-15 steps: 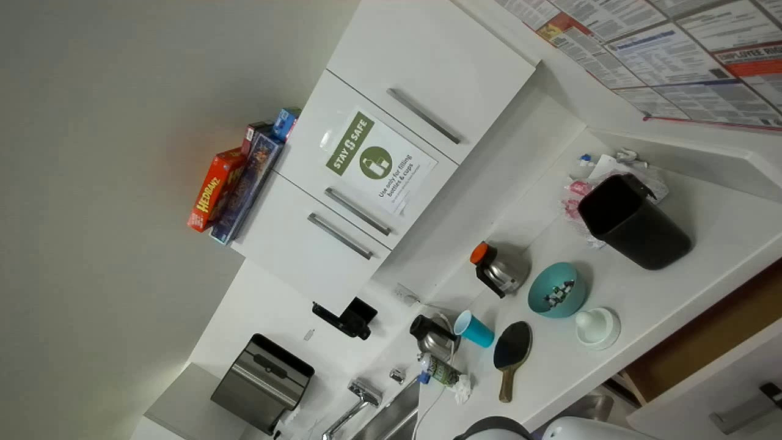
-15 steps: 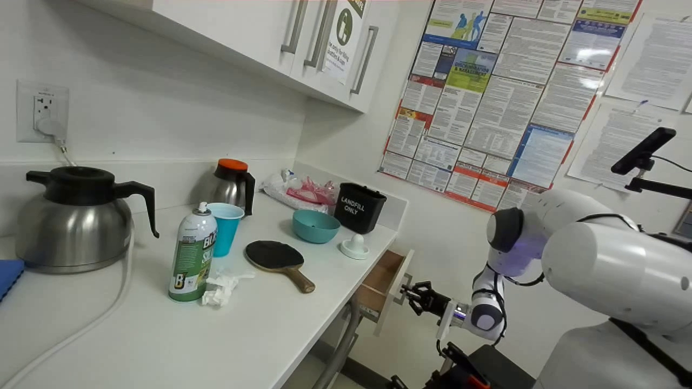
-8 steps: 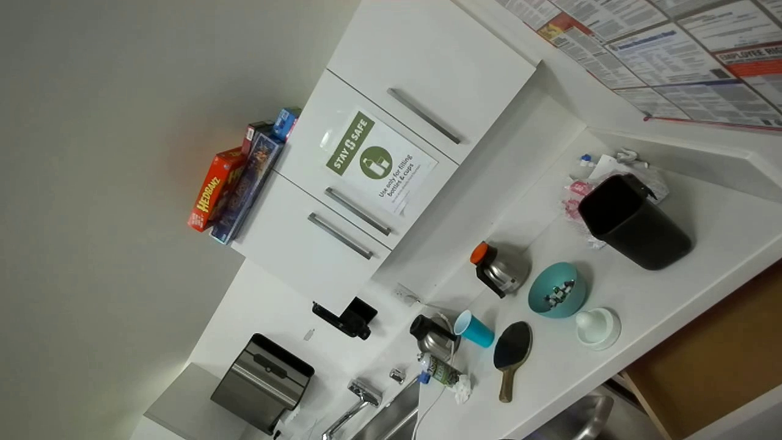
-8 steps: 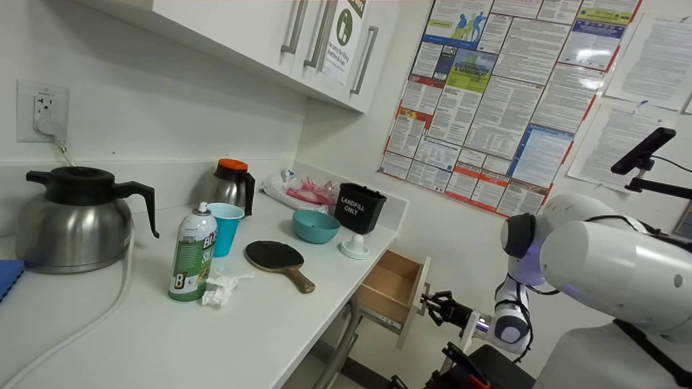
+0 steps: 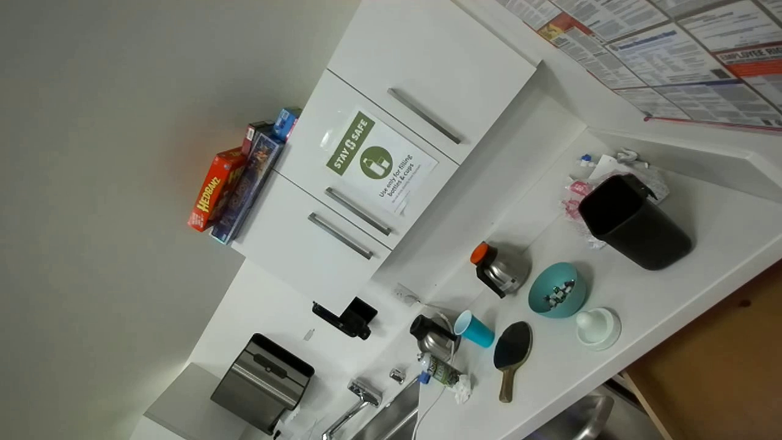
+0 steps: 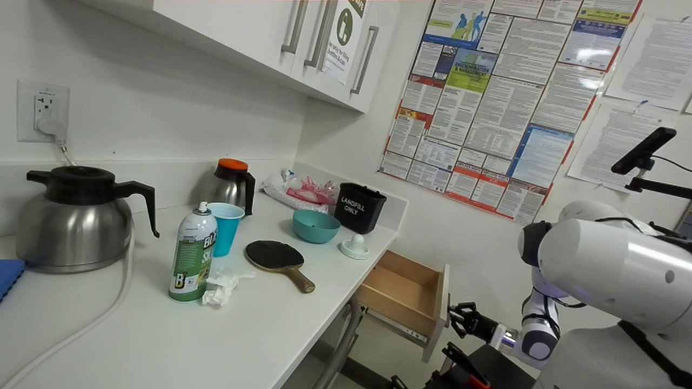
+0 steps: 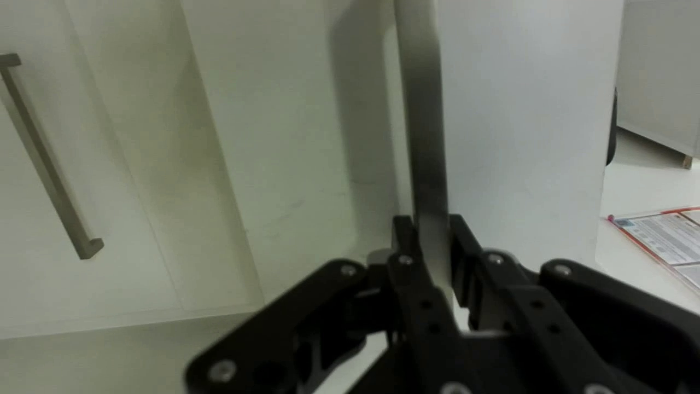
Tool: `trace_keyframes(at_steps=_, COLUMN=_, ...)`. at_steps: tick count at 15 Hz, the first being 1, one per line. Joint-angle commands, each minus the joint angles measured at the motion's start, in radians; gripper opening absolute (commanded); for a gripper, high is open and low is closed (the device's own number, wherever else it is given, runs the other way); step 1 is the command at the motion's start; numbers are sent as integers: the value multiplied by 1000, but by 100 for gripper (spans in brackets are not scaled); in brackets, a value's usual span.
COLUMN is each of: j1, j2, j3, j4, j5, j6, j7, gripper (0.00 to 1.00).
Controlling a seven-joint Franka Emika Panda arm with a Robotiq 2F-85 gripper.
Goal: Open the top right drawer, put the white lid inside then close it
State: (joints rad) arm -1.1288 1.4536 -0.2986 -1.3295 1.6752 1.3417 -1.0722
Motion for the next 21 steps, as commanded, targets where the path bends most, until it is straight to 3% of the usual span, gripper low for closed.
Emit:
trace_keyframes(at_steps=1, j1=-72, j2=87, j3=-14, j4=106, j5=17, j6=105, j7=72, gripper=4)
trace_keyframes(at_steps=4, j1=-92, j2=55, j3=-17, j4=73, j5=0, j6=105, j7=70, gripper=4)
trace_keyframes(at_steps=5, j1=-99, j2=58, j3=-15, j4=80, j5=-8, j6=100, j7=70, gripper=17)
trace_keyframes(at_steps=6, j1=-104, j2=56, j3=-13, j4=82, j5=-18, j6=93, j7=65, gripper=42)
trace_keyframes(at_steps=8, j1=-112, j2=45, j3=-7, j4=73, j5=-33, j6=75, j7=68, gripper=50)
trace_keyframes(at_steps=12, j1=-108, j2=10, j3=-1, j4=44, j5=-61, j6=69, j7=49, gripper=81)
trace_keyframes(at_steps=14, j1=-94, j2=-57, j3=-15, j4=-32, j5=-90, j6=71, j7=19, gripper=96)
trace_keyframes(at_steps=21, j1=-44, j2=-375, j3=-94, j4=-319, j5=-215, j6=132, j7=-101, gripper=100)
